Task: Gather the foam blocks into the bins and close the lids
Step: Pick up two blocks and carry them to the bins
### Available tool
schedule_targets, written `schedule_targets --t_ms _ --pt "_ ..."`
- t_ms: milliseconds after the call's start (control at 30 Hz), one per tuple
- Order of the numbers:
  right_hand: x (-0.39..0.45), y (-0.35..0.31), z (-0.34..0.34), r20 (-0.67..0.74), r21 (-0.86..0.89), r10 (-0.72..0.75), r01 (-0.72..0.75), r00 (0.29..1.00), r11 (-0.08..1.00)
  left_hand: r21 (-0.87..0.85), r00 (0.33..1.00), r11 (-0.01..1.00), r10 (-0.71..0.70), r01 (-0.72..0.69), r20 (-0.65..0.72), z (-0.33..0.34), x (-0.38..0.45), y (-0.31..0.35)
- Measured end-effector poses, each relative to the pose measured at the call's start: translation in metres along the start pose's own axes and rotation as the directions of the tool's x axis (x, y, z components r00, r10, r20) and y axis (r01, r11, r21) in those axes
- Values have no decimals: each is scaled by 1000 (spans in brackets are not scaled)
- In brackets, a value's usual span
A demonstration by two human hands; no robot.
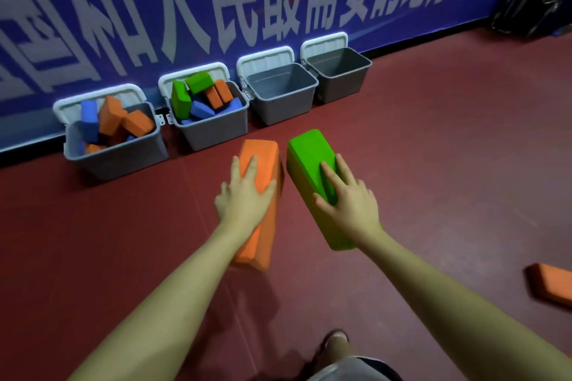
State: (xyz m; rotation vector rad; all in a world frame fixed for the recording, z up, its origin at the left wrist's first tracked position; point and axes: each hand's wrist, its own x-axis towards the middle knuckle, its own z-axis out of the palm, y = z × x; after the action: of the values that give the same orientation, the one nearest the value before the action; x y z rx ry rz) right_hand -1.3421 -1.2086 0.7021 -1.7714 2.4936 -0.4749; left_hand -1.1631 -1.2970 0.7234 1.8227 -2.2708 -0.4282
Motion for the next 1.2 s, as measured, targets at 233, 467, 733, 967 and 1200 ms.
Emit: schedule_targets --t_ms 233,467,733,967,1200 --pt "165 42 0 -76 36 -66 69 995 997 -34 995 999 -22 19 -101 3 141 63" --pt "330 94 -16 -69 56 -145 149 987 987 -21 981 998 -64 61 -181 -1 281 140" --pt "490 129 -20 -112 63 -187 195 976 979 0 975 997 -77 79 -209 4 417 190" --pt "630 141 4 -114 45 -207 213 972 976 -16 978 998 -58 56 -202 25 566 209" --pt "782 140 22 -110 5 -219 220 970 975 -52 977 999 -22 11 -214 22 725 227"
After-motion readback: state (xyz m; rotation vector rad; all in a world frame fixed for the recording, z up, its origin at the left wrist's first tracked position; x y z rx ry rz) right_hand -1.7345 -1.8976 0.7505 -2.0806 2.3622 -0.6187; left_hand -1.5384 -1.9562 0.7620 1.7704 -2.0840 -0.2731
